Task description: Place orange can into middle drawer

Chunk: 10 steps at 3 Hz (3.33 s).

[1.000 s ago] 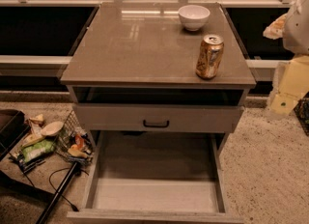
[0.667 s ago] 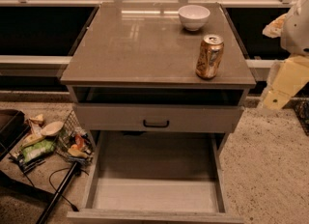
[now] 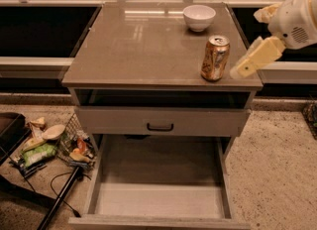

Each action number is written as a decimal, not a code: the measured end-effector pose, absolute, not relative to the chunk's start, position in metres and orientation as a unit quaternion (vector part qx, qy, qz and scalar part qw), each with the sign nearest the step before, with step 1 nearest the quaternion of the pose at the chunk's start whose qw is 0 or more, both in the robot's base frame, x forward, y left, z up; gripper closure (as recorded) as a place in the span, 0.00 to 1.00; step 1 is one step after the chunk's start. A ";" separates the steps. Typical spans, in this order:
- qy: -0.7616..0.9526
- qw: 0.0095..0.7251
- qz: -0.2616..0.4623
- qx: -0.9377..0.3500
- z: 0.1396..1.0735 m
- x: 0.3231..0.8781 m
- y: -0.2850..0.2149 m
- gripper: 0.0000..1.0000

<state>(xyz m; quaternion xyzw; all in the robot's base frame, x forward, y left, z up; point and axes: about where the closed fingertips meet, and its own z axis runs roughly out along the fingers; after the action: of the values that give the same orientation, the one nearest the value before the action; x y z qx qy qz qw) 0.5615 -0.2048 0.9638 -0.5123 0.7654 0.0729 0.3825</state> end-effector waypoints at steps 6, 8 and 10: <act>0.644 0.618 0.275 -0.357 0.906 0.696 -0.147 0.41; 0.655 0.605 0.276 -0.358 0.899 0.697 -0.140 0.88; 0.649 0.583 0.258 -0.414 0.943 0.689 -0.106 1.00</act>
Offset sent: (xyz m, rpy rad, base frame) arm 0.1429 0.0153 -0.0289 0.6295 -0.2307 -0.0757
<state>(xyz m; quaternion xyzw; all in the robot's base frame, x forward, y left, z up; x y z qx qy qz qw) 0.6885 -0.1056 0.9435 -0.4136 0.6495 0.2582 0.5835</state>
